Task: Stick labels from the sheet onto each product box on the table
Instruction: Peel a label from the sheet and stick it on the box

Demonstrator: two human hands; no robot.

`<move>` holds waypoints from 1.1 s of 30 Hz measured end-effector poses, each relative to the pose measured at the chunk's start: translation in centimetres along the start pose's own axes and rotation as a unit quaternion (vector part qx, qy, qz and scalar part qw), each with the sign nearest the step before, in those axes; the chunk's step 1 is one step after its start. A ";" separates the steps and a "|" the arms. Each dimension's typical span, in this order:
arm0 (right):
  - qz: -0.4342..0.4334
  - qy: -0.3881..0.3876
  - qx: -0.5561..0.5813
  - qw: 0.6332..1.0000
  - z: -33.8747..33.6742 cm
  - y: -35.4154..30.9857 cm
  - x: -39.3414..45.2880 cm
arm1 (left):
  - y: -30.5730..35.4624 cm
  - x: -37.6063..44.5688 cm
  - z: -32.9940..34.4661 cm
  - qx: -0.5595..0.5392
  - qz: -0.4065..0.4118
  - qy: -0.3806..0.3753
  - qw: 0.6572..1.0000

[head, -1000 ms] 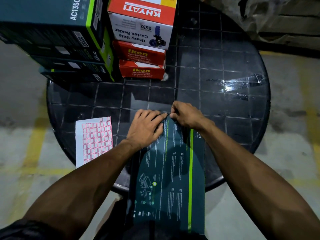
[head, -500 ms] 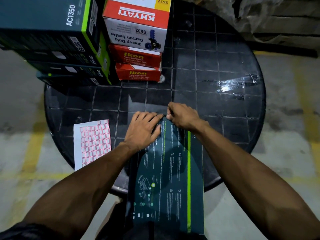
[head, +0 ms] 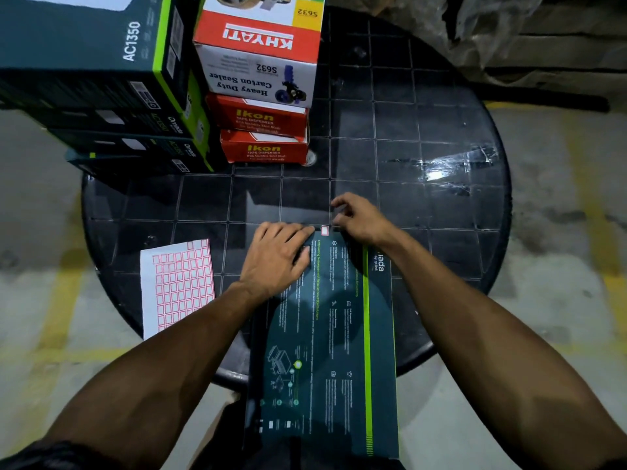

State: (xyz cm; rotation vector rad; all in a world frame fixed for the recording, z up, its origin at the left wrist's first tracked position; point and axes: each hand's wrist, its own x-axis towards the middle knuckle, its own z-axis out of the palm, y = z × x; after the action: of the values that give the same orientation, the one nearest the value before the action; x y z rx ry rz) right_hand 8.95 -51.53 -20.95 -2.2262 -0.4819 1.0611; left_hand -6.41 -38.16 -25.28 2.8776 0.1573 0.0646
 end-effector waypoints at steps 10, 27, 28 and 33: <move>-0.235 0.173 -0.331 0.897 3.9 4.2 -5.0 | 0.0 0.0 0.1 0.002 -0.004 -0.005 1.000; -0.205 0.152 -0.337 0.906 3.9 4.1 -4.9 | -0.1 0.0 0.3 0.005 0.006 0.012 1.000; -0.205 0.154 -0.347 0.902 3.9 4.0 -4.9 | 0.0 0.1 0.3 0.007 0.008 0.018 1.000; -0.192 0.155 -0.365 0.898 4.1 4.0 -4.6 | 0.1 0.2 0.3 0.030 0.021 0.022 0.999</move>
State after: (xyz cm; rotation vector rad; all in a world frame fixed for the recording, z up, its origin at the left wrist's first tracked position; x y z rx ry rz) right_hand 3.16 -55.51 -23.02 -2.6885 -1.2726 0.3105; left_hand -6.20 -38.30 -25.59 2.9409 0.1102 0.1341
